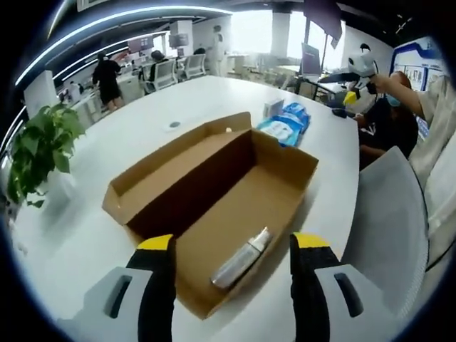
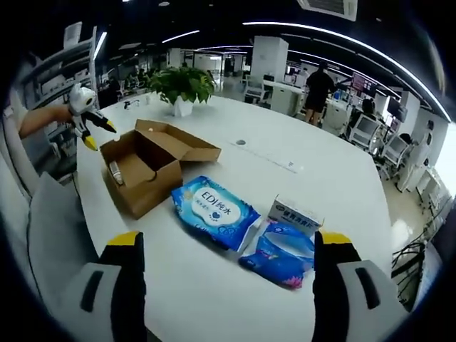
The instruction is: Operate the shoe box by opening the lid, removing the specified soft item, and placing it in the target area until the item is outside and the box remains undamaged.
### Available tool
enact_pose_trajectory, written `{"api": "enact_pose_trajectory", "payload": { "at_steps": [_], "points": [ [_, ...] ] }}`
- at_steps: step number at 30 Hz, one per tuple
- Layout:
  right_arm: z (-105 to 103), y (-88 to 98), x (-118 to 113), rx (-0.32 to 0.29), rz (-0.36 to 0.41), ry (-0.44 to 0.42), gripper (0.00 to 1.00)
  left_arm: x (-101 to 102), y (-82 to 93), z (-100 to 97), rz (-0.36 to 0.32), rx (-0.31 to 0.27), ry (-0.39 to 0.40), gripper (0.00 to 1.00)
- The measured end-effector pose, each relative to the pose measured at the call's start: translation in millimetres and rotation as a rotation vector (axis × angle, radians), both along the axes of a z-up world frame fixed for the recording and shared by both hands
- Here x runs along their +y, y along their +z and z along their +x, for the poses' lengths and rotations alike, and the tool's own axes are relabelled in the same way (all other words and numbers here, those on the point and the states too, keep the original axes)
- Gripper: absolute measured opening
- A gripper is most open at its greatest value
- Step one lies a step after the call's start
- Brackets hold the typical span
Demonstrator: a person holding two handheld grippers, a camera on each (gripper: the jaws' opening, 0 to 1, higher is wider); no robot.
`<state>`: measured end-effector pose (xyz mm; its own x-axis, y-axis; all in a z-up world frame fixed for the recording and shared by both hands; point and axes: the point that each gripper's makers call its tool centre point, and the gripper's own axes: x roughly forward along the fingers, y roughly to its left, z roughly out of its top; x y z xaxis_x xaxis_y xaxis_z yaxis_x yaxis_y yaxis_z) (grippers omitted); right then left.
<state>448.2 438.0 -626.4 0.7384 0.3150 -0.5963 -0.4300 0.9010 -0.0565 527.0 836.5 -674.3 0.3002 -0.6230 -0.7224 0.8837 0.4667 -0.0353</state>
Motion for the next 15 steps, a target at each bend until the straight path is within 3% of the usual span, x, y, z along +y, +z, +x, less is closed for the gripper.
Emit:
{"api": "enact_pose_trajectory", "payload": {
  "at_steps": [15],
  "points": [
    [-39, -3.2, 39, 0.013, 0.002, -0.01, 0.96, 8, -32.7, 17.4, 0.159, 0.054, -0.156, 0.6]
  ]
}}
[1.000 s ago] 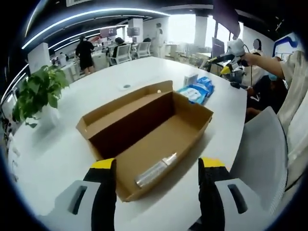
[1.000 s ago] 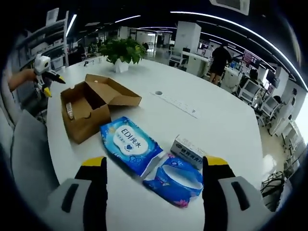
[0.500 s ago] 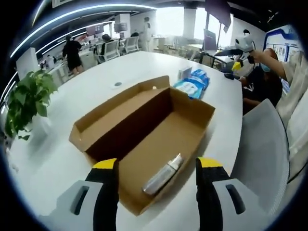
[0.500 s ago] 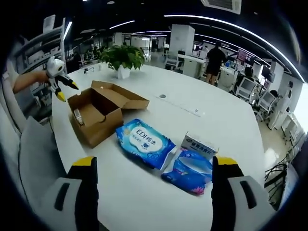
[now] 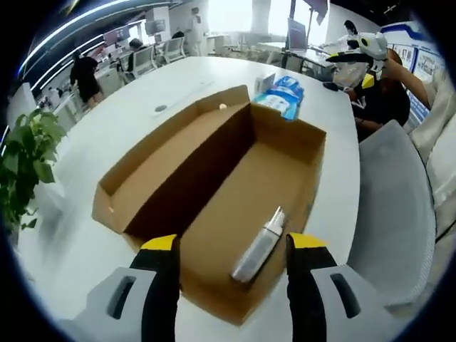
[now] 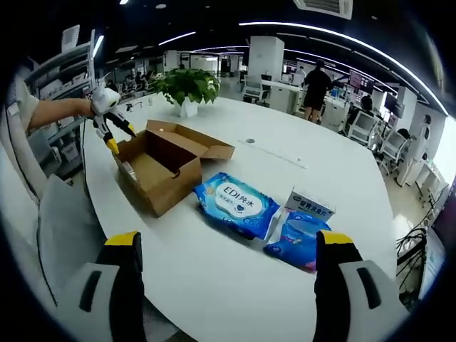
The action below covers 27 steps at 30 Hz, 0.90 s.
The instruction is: Operate the shoe box by opening the lid, removing the specified soft item, and placing it in the target area until the item is outside and the box remains undamaged.
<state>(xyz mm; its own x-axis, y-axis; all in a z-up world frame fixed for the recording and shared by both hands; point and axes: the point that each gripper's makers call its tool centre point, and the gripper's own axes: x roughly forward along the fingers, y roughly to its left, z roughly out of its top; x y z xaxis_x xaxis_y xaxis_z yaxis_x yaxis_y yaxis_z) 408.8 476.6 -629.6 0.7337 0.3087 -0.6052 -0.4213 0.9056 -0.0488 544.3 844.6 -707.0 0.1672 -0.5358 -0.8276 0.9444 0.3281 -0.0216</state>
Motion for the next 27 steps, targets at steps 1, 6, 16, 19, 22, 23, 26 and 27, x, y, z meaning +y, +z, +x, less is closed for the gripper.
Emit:
{"api": "enact_pose_trajectory", "payload": {
  "at_steps": [1, 6, 16, 19, 22, 23, 26, 27],
  "points": [
    [-2, 0.1, 2, -0.001, 0.004, 0.0, 0.96, 0, -1.6, 0.5, 0.009, 0.003, -0.011, 0.6],
    [-8, -1.8, 9, 0.005, -0.001, -0.006, 0.96, -6, -8.0, 3.4, 0.048, 0.011, -0.098, 0.58],
    [-19, 3.7, 28, 0.003, 0.047, -0.005, 0.96, -16, -23.1, 2.6, 0.131, 0.036, -0.26, 0.58],
    [-21, 3.6, 29, 0.001, 0.059, -0.023, 0.96, -18, -29.4, 2.8, 0.164, 0.036, -0.311, 0.57],
    [-24, -0.3, 27, 0.009, 0.061, -0.042, 0.96, -18, -35.4, 3.5, 0.204, 0.03, -0.361, 0.58],
    [-24, -1.5, 26, 0.011, 0.061, -0.047, 0.96, -18, -37.7, 4.9, 0.224, 0.021, -0.378, 0.59],
    [-28, -2.0, 26, 0.011, 0.069, -0.065, 0.96, -19, -41.4, 3.3, 0.25, 0.03, -0.425, 0.61],
    [-29, -1.8, 26, 0.011, 0.072, -0.068, 0.96, -19, -42.7, 2.4, 0.26, 0.031, -0.456, 0.61]
  ]
}}
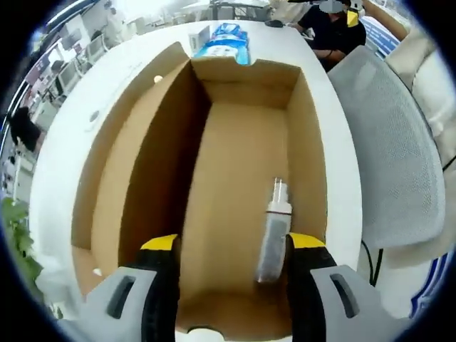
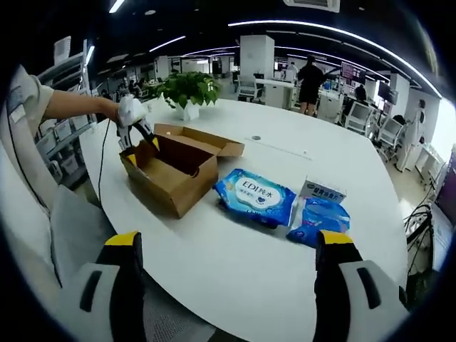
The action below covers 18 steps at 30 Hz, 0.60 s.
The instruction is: Operate the shoe box by opening the lid, removing the specified soft item, and placing it in the target area until the item is outside and the box remains undamaged.
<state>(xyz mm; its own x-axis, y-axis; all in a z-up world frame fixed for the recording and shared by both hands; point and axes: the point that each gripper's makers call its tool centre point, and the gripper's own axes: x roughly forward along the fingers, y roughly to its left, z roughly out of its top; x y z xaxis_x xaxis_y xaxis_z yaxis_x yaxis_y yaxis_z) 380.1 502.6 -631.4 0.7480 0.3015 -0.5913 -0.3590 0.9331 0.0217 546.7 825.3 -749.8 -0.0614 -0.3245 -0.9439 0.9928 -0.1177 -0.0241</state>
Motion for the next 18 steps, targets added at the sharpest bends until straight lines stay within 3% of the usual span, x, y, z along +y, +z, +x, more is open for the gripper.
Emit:
{"api": "enact_pose_trajectory", "payload": {
  "at_steps": [12, 18],
  "points": [
    [-7, -6.6, 1, 0.014, -0.001, -0.028, 0.96, 7, -22.3, -6.6, 0.128, 0.03, -0.147, 0.63],
    [-7, -8.8, 3, 0.015, 0.011, -0.038, 0.96, 4, -30.8, -10.4, 0.143, 0.025, -0.176, 0.61]
  ]
}}
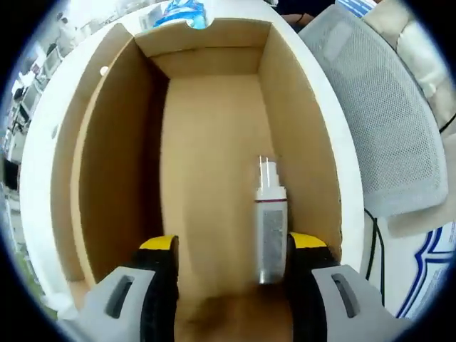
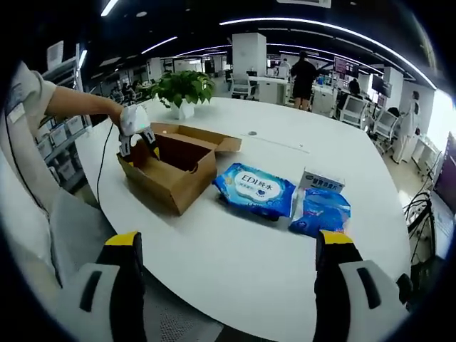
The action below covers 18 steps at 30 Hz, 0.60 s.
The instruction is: Operate the shoe box by opening the lid, removing the specified soft item, and placing it in the target area until the item is outside and the box remains undamaged.
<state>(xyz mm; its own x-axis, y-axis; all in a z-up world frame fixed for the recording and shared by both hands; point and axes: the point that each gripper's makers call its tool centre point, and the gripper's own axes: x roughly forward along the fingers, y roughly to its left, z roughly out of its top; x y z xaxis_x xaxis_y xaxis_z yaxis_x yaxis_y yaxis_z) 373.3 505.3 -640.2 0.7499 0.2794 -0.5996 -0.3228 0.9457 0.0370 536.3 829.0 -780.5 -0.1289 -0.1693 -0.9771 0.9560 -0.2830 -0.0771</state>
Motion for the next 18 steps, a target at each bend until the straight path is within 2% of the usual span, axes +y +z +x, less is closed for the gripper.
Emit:
{"api": "enact_pose_trajectory", "payload": {
  "at_steps": [5, 11, 17, 18],
  "points": [
    [1, -0.5, 2, -0.006, 0.007, -0.002, 0.96, 0, -4.7, -5.0, 0.001, -0.001, 0.003, 0.55],
    [0, -2.7, 6, -0.007, 0.012, 0.008, 0.94, -1, -5.1, -12.6, -0.009, 0.004, -0.017, 0.41],
    [1, -3.9, 11, -0.01, 0.015, 0.022, 0.91, -4, -6.8, -20.1, -0.037, -0.005, -0.033, 0.21],
    [1, -3.8, 12, -0.01, 0.016, 0.024, 0.91, -4, -7.5, -20.7, -0.038, -0.009, -0.036, 0.21]
  ]
}}
